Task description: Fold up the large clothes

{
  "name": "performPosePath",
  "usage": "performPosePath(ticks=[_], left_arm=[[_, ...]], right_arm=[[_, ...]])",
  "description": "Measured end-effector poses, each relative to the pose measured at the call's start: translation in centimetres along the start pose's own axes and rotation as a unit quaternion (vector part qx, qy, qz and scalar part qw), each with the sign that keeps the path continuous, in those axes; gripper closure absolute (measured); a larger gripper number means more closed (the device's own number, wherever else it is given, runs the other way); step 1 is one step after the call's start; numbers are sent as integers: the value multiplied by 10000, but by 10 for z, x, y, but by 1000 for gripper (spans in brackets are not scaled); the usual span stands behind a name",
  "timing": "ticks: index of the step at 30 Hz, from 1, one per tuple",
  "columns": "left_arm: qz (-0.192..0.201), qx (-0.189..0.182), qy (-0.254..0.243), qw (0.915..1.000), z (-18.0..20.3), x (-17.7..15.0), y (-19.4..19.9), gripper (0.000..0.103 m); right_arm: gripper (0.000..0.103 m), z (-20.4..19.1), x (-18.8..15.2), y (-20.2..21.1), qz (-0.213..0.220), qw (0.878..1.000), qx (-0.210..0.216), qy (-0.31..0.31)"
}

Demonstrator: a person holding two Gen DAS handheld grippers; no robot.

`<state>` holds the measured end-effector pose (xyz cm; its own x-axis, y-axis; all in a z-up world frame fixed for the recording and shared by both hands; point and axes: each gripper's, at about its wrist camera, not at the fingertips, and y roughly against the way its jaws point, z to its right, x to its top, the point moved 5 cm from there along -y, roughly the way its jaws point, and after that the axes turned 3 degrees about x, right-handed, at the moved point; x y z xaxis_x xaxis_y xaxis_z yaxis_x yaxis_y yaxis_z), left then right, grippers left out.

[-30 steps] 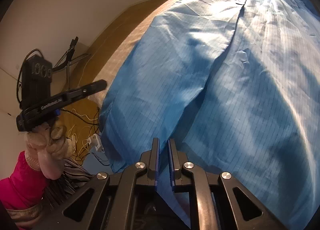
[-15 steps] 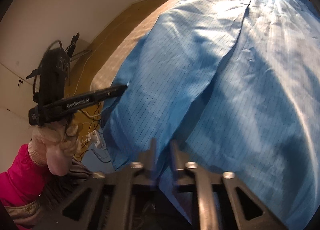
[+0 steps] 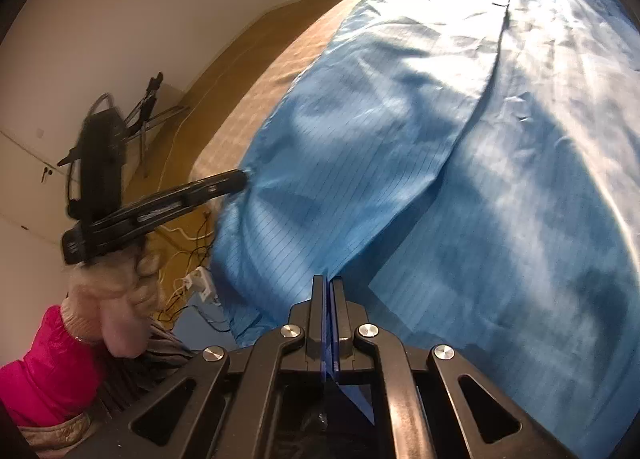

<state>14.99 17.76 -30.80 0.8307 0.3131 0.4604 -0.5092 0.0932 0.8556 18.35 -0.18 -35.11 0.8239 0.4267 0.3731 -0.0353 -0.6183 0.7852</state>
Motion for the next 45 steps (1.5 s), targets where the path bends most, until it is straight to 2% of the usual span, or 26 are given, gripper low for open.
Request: performPosePath(ticks=[4, 6, 7, 8, 9, 13, 19, 20, 22, 24, 27, 30, 32, 35, 38, 39, 40, 41, 45], left_arm=[[135, -160, 279, 9994, -11, 4, 13, 103], [114, -192, 485, 9986, -23, 1, 18, 93], [59, -276, 614, 9977, -28, -2, 19, 80], [-45, -473, 807, 9956, -33, -7, 19, 73], [-92, -577, 896, 9943, -34, -7, 19, 72], [-250, -618, 870, 9940, -29, -16, 14, 65], [-120, -513, 896, 9946, -26, -6, 12, 63], [-105, -494, 899, 9947, -28, -5, 13, 58], [-59, -459, 908, 9948, -31, -2, 11, 57], [-113, -516, 929, 9943, -33, 0, 7, 57], [-206, -618, 952, 9933, -35, 1, 0, 57], [-256, -726, 998, 9920, -35, -4, 2, 57], [-293, -800, 1021, 9911, -34, -8, 5, 57], [-353, -982, 989, 9896, -28, -19, 12, 57], [-450, -839, 802, 9922, -22, -27, 11, 59], [-440, -759, 716, 9936, -20, -28, 10, 64], [-426, -692, 656, 9945, -19, -28, 10, 85], [-428, -653, 598, 9952, -19, -28, 9, 97], [-278, -560, 569, 9964, -20, -26, 13, 100]], right_arm=[[99, -13, -5, 1, -69, 9995, -50, 304], [96, -13, -6, 4, -135, 9991, -93, 387], [77, -12, -9, 7, -192, 9991, -146, 346], [57, -11, -11, 10, -169, 9993, -157, 300], [55, -11, -12, 11, -151, 9994, -117, 291], [65, -16, -17, 11, -247, 9990, 2, 383], [101, -23, -14, -6, -289, 9986, 45, 447], [101, -23, -12, -9, -258, 9989, 92, 393], [102, -23, -14, -15, -294, 9990, 249, 231], [103, -26, -17, -19, -386, 9983, 370, 220], [99, -34, -24, -15, -450, 9975, 186, 515], [95, -34, -26, 1, -306, 9980, 110, 537], [68, -31, -25, 14, -128, 9985, 0, 529], [68, -24, -24, 23, -44, 9982, -156, 585], [70, -16, -21, 16, -111, 9985, -268, 462], [71, -14, -21, 13, -149, 9986, -271, 430], [74, -13, -21, 8, -190, 9986, -274, 415], [78, -13, -20, 5, -220, 9984, -293, 430], [84, -20, -19, -8, -299, 9972, -350, 581]])
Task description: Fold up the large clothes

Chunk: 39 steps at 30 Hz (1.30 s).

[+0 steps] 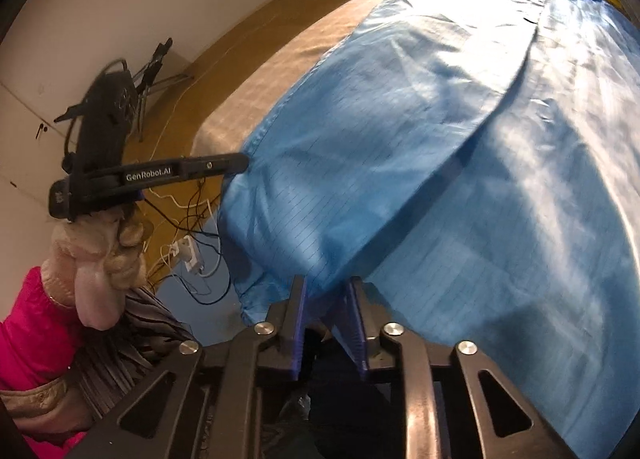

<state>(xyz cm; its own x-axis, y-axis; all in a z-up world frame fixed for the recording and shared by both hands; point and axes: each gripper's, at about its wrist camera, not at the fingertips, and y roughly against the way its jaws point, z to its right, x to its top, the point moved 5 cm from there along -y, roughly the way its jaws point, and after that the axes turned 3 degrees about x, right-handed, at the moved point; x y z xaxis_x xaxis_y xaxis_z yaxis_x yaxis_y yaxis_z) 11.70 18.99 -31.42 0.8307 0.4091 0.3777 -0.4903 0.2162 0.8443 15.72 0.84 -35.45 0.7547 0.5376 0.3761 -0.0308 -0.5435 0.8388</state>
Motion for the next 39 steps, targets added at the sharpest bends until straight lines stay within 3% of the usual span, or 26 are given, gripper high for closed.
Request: performPosePath(ticks=[4, 6, 7, 9, 12, 15, 16, 17, 20, 22, 24, 30, 39], left_arm=[[219, 196, 26, 9996, -3, 5, 11, 98], [239, 21, 176, 9996, -6, 11, 16, 66], [331, -1, 219, 9992, -8, 15, 16, 39], [398, -4, 236, 9989, -9, 21, 12, 36], [186, -48, 125, 9997, -6, 26, -5, 36], [60, -135, 65, 9999, -2, 26, -16, 42], [95, -103, -1, 9999, -1, 26, -17, 45], [116, -77, -48, 9999, 0, 26, -18, 54], [129, -160, 60, 9998, -4, 28, -20, 82], [35, -435, 194, 9989, -6, 30, -23, 97], [84, -462, 115, 9988, -2, 30, -22, 101], [392, -1097, 237, 9929, 12, 39, 2, 103], [539, -1639, 148, 9849, 40, 54, 20, 103]], right_arm=[[84, -3, 0, 0, -26, 9999, -37, 128], [82, 0, 0, 5, 0, 10000, 41, 61], [82, 0, 0, 9, 43, 9999, 77, 52], [77, -1, 6, 21, 256, 9996, 52, 84], [68, 1, 17, 48, 783, 9965, -189, 209], [59, 7, 31, 73, 1178, 9924, -291, 190], [46, 10, 38, 81, 1289, 9911, -301, 159], [40, 12, 43, 85, 1341, 9903, -325, 157], [40, 21, 68, 92, 1246, 9915, -359, 142], [40, 27, 86, 93, 1174, 9925, -336, 29], [40, 31, 110, 92, 1135, 9930, -305, -79], [40, 20, 188, 72, 962, 9953, -51, -101], [41, 13, 270, -28, 159, 9986, -499, -109]])
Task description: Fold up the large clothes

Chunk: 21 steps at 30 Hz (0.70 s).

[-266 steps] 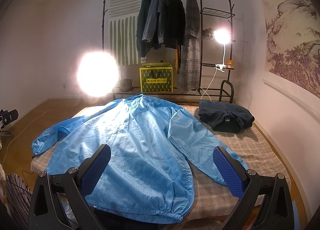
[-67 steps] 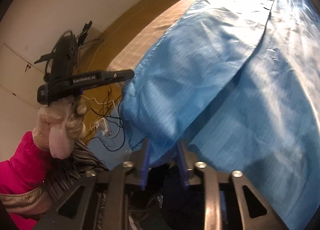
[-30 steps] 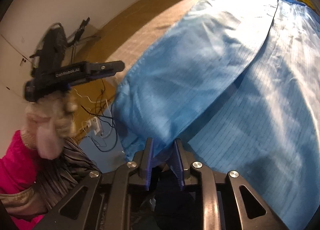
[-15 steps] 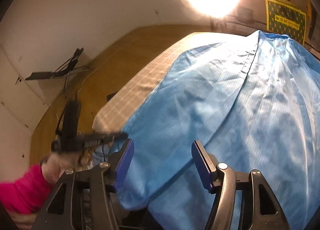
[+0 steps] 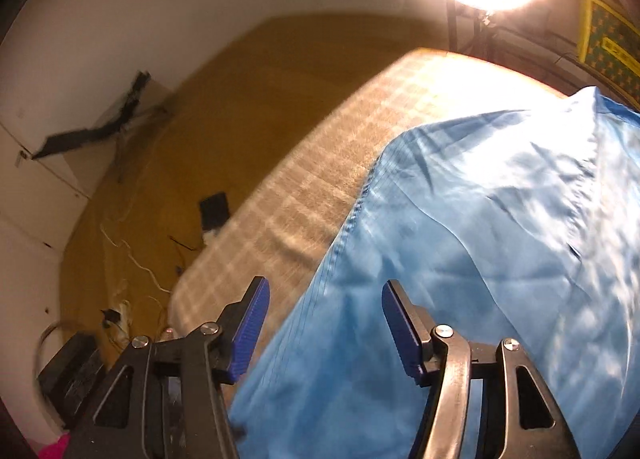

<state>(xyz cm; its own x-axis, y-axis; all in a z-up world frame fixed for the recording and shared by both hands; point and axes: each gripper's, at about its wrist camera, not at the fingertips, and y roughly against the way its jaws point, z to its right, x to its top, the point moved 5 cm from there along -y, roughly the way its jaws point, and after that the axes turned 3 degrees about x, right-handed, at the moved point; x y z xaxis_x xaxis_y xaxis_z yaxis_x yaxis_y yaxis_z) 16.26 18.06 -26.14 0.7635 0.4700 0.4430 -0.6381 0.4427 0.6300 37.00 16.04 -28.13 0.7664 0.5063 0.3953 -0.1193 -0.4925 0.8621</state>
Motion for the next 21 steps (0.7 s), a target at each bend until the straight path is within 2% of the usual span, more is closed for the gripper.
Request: performPosePath(ticks=[4, 9, 13, 15, 16, 17, 21], left_arm=[[23, -126, -46, 9999, 8, 4, 0, 103], [-42, -108, -93, 9999, 12, 3, -4, 103], [-54, -72, -119, 9999, 14, 4, -5, 103], [-65, -44, -127, 9999, 16, 4, -7, 103], [-74, -53, -129, 9999, 14, 3, -4, 103], [-79, -57, -142, 9999, 16, 4, -4, 103], [-29, 9, -416, 9991, 34, 2, -1, 103]], right_arm=[[41, -2, 11, -38, -247, 9995, -148, -104], [52, -2, 6, -68, -580, 9953, -765, 148], [70, 5, 4, -76, -660, 9935, -926, 87], [82, 8, 4, -77, -676, 9931, -952, 101], [95, 9, 3, -77, -670, 9934, -927, 109], [101, 10, 2, -75, -625, 9941, -885, 103], [103, 18, 0, -51, -206, 9979, -611, -82]])
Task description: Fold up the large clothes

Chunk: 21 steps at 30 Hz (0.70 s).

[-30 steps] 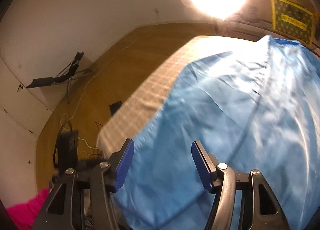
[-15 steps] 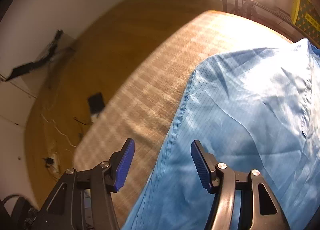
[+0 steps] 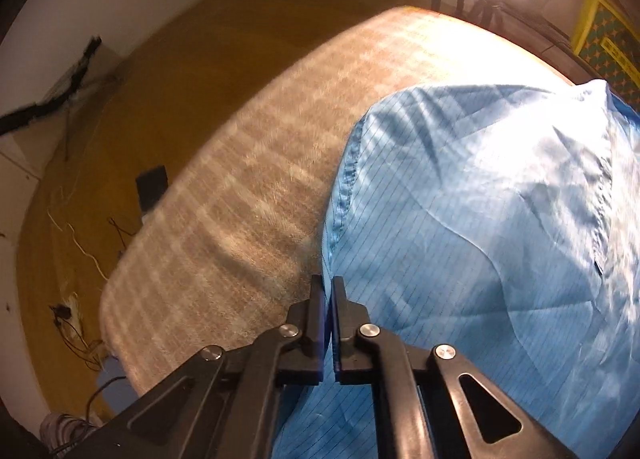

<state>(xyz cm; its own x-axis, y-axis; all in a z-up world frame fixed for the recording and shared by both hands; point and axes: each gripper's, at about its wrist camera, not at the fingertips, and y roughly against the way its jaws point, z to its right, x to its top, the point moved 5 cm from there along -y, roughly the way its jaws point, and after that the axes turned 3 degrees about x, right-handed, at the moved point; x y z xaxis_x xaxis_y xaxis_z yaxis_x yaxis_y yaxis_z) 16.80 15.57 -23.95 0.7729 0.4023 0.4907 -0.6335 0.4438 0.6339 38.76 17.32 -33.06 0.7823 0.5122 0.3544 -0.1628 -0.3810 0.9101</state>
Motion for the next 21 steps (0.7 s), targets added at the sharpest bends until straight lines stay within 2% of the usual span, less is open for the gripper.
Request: performPosePath(ticks=[4, 8, 10, 17, 21], left_arm=[[34, -23, -288, 9996, 21, 0, 2, 103], [-31, -62, -618, 9981, 49, -7, -1, 103], [-90, -83, -751, 9971, 67, -8, -8, 103], [-417, -168, -1258, 9910, 110, -24, -30, 103], [-684, -123, -1556, 9854, 132, -41, -47, 103]], right_arm=[[103, 18, -5, 32, 473, 9978, 322, -325], [103, 48, -17, 71, 1047, 9885, 824, -716], [103, 65, -27, 86, 1258, 9836, 939, -888], [103, 141, -81, 118, 1790, 9564, 1324, -1889], [103, 184, -123, 121, 1807, 9397, 1365, -2564]])
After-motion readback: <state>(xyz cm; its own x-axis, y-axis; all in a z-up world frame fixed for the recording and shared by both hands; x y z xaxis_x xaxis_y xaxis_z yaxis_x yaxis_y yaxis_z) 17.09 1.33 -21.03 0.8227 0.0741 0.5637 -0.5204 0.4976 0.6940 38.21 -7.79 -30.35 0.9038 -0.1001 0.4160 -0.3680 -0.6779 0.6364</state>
